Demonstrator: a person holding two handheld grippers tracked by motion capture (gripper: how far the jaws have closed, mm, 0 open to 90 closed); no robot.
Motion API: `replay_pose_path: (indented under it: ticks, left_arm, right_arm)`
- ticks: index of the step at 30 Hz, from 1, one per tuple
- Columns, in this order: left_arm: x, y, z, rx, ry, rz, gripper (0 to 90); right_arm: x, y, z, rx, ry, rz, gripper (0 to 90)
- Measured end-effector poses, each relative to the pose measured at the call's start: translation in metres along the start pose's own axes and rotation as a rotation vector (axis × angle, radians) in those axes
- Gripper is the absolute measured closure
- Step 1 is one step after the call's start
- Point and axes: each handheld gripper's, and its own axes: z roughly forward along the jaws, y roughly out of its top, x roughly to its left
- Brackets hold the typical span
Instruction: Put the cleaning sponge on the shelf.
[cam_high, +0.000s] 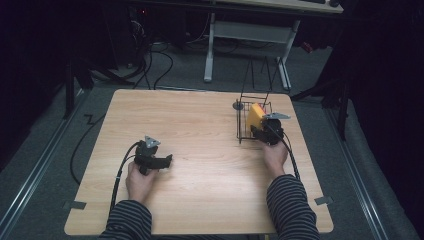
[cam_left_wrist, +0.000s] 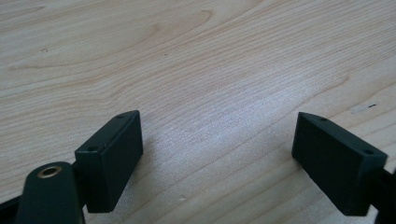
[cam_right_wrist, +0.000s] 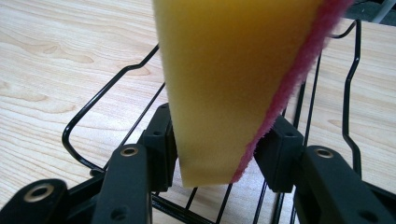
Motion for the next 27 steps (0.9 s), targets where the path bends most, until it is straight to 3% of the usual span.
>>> replay_pose_path:
  ticks: [6,13,20,27]
  left_arm:
    - [0.0,0.0,0.0,0.0,0.0,0.0,17.0]
    - [0.0,0.0,0.0,0.0,0.0,0.0,17.0]
    - [0.0,0.0,0.0,0.0,0.0,0.0,17.1]
    - [0.0,0.0,0.0,0.001,-0.001,0.0,17.0]
  right_arm:
    - [0.001,0.0,-0.002,-0.002,-0.014,-0.006,39.1]
    - [-0.001,0.003,-0.011,-0.022,0.016,0.023,24.7]
    - [0.001,0.005,-0.024,-0.011,0.031,0.03,23.3]
    - [0.001,0.008,-0.041,-0.039,0.032,0.029,20.8]
